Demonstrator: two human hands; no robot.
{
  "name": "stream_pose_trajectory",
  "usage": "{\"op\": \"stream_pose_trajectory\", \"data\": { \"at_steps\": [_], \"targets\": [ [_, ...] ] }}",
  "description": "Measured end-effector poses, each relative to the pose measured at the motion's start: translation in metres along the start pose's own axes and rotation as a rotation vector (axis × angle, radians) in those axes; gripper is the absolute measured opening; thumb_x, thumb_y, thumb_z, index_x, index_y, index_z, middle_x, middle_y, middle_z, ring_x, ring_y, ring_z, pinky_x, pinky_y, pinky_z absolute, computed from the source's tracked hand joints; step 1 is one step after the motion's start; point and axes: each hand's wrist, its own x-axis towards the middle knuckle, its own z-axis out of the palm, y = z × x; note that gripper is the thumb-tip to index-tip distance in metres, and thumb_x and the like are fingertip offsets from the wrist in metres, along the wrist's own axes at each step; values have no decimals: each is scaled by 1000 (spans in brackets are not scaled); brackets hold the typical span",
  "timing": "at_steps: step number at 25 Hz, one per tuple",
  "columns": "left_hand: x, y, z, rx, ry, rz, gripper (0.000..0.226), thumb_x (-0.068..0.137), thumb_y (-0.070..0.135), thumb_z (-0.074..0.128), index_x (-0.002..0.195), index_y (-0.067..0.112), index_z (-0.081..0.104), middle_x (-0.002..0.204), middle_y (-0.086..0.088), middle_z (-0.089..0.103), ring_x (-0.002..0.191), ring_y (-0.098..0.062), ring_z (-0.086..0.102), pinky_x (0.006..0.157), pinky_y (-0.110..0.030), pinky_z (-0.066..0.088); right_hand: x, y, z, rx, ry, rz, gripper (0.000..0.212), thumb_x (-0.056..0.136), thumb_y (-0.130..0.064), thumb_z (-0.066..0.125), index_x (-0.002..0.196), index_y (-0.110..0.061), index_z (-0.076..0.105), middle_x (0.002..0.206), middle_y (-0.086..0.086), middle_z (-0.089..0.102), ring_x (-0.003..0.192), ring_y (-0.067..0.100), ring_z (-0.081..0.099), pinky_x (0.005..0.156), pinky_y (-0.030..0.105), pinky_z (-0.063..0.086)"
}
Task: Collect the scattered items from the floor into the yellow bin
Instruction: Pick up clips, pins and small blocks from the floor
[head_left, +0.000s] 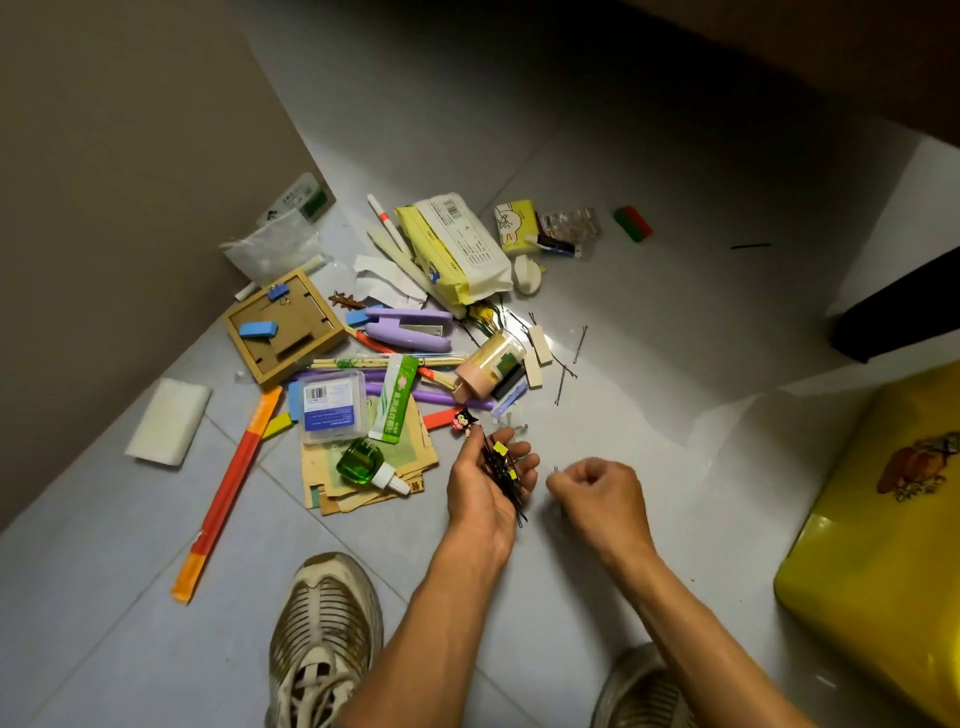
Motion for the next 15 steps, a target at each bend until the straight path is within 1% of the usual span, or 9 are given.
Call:
{"op": "stream_pose_trajectory", "data": {
  "at_steps": [1, 3, 4, 5, 6, 7, 9, 12, 15],
  "targets": [
    [2, 1, 2, -18, -11, 0, 41, 100, 39, 42, 99, 4, 64, 76, -10, 66, 67, -22, 64, 64, -31, 47, 2, -9, -4, 138, -42, -56, 22, 61, -40, 66, 65, -18, 70, 60, 0, 67, 58, 15, 62, 54, 30, 52],
    [4, 3, 9, -49, -35, -5, 41, 101, 38, 41, 96, 4, 65, 76, -11, 66, 67, -22, 63, 65, -32, 48, 10, -26, -11, 178, -56, -212, 21, 65, -47, 65, 69, -28, 73, 63, -7, 69, 58, 3, 60, 52, 20, 49],
    [5, 5, 12, -47, -40, 0, 41, 101, 38, 41, 95, 4, 65, 76, -12, 66, 67, -23, 63, 63, -31, 48, 22, -31, -14, 123, 10, -262, 19, 71, -47, 66, 73, -30, 75, 67, -11, 69, 63, 1, 61, 55, 19, 48],
    [6, 8, 13, -34, -41, 10, 42, 101, 38, 40, 95, 5, 65, 76, -11, 65, 67, -23, 62, 62, -30, 47, 38, -34, -16, 19, 109, -285, 18, 78, -44, 67, 82, -29, 76, 74, -12, 70, 70, 2, 62, 60, 20, 47],
    [7, 11, 14, -19, -41, 22, 41, 101, 39, 40, 95, 6, 64, 76, -11, 64, 67, -23, 62, 61, -29, 46, 56, -35, -18, -130, 200, -282, 23, 83, -43, 68, 95, -25, 74, 85, -9, 70, 76, 7, 62, 66, 24, 47],
    [7, 15, 14, -6, -46, 33, 41, 100, 40, 41, 96, 7, 64, 76, -10, 64, 67, -22, 61, 61, -29, 45, 73, -38, -19, -296, 249, -261, 30, 86, -44, 67, 101, -18, 70, 93, -2, 68, 82, 16, 62, 70, 28, 48],
    [8, 22, 13, 10, -57, 44, 41, 99, 42, 43, 97, 7, 64, 75, -9, 63, 66, -22, 60, 60, -28, 43, 101, -42, -15, -529, 258, -277, 32, 89, -44, 64, 93, -12, 63, 93, 5, 61, 80, 23, 58, 70, 35, 50],
    [10, 26, 12, 35, -35, 59, 42, 99, 42, 45, 102, 6, 64, 74, -9, 64, 62, -21, 61, 59, -29, 44, 123, -43, -4, -581, 263, -424, 25, 93, -33, 61, 79, -13, 65, 77, 4, 62, 68, 21, 56, 66, 35, 52],
    [12, 24, 14, 22, -33, 48, 39, 99, 42, 44, 97, 8, 64, 73, -8, 63, 63, -21, 59, 59, -28, 41, 124, -45, 3, -633, 333, -493, 21, 94, -13, 55, 74, -11, 63, 67, 4, 59, 58, 21, 52, 60, 33, 50]
  ]
}}
